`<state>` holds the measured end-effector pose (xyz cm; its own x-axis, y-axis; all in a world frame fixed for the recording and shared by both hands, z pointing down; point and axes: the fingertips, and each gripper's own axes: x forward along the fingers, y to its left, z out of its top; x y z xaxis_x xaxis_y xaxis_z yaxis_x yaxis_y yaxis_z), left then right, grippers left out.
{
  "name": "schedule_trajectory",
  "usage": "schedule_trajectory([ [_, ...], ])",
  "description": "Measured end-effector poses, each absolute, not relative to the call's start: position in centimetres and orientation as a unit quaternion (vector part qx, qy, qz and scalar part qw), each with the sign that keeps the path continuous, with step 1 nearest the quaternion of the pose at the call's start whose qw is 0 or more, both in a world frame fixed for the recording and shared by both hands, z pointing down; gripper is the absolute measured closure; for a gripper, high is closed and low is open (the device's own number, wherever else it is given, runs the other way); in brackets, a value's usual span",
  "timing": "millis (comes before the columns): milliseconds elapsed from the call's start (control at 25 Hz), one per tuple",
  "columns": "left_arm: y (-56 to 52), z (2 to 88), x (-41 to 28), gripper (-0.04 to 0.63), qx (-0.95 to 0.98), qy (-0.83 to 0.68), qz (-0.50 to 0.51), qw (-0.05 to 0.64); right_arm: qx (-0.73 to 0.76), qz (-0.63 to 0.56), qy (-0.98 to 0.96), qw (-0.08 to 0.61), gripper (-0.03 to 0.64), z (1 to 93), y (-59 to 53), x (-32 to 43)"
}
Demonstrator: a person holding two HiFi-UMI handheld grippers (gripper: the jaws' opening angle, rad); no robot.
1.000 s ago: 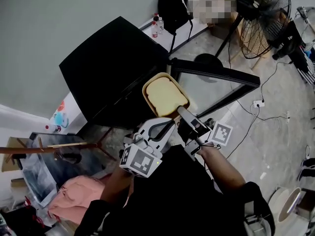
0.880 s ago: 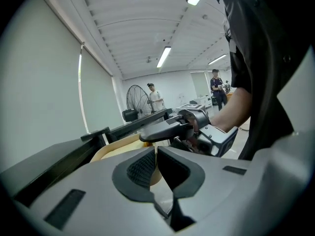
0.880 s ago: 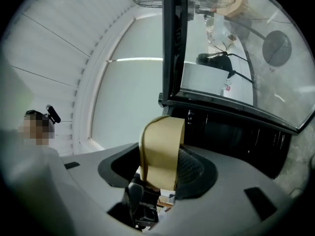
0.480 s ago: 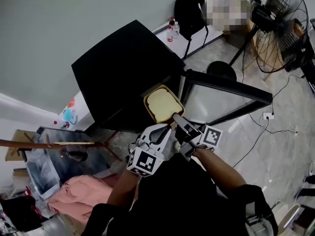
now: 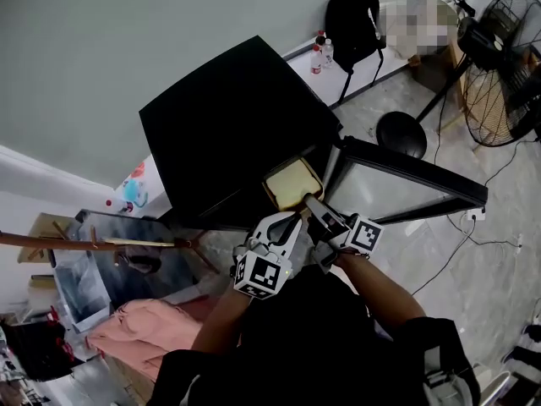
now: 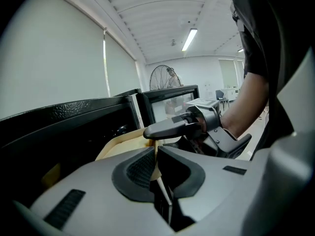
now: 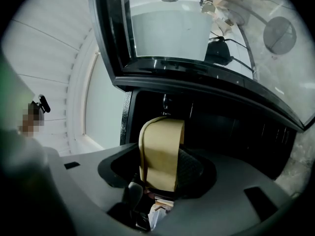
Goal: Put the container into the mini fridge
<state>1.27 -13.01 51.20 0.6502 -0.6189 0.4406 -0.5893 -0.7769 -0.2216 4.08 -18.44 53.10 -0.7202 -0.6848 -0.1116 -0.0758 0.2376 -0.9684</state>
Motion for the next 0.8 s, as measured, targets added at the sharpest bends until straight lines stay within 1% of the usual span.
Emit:
schedule_trajectory([
  [400, -14.3, 50.0, 1.3, 0.561, -0.911, 0.331, -0.241, 0.046, -0.227, -0.555, 0.743, 0.296, 0.396, 51.7, -19.8, 3.9],
  [640, -16.3, 51.0, -0.3, 0.561, -0.905, 0.348, -0.245, 0.021, -0.239, -0.555, 0.743, 0.288, 0.396, 52.8, -21.7, 2.5],
  [800, -17.4, 51.4, -1.1, 0.561, -0.896, 0.371, -0.243, 0.017, -0.247, -0.549, 0.748, 0.280, 0.396, 53.1, -22.8, 1.8],
])
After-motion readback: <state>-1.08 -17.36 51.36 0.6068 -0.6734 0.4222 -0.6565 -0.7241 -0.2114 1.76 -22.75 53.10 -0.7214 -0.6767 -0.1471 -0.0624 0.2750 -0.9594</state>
